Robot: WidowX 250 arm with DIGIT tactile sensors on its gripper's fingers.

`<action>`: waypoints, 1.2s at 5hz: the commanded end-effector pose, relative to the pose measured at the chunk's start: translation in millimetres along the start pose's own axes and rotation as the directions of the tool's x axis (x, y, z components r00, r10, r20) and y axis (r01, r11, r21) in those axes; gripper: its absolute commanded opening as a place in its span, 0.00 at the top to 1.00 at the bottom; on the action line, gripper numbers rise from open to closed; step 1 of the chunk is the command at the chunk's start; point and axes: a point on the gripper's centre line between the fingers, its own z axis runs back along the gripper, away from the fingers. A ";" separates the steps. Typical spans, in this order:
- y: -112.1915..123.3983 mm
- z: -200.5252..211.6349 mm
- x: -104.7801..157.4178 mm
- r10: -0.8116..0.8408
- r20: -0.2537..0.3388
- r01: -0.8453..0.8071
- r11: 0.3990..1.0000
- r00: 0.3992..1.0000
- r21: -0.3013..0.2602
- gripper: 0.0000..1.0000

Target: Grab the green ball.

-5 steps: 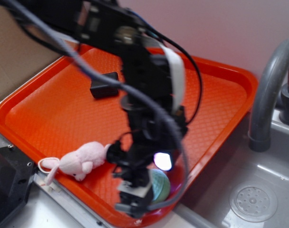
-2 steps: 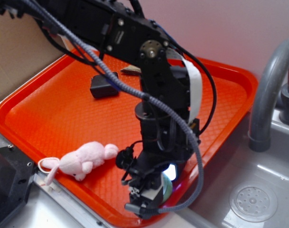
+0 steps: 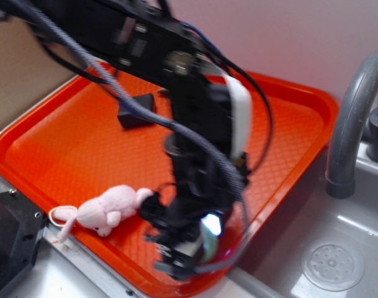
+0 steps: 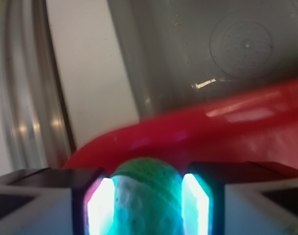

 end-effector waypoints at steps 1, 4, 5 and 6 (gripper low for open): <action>3.6 123.1 -68.9 0.392 0.196 -0.437 0.832 0.899 0.341 1.00; 13.7 255.5 -160.8 0.751 0.266 -0.793 0.538 0.605 0.285 1.00; 14.9 249.2 -168.9 0.797 0.252 -0.833 0.495 0.549 0.248 1.00; 14.0 244.6 -170.1 0.820 0.232 -0.849 0.478 0.523 0.223 1.00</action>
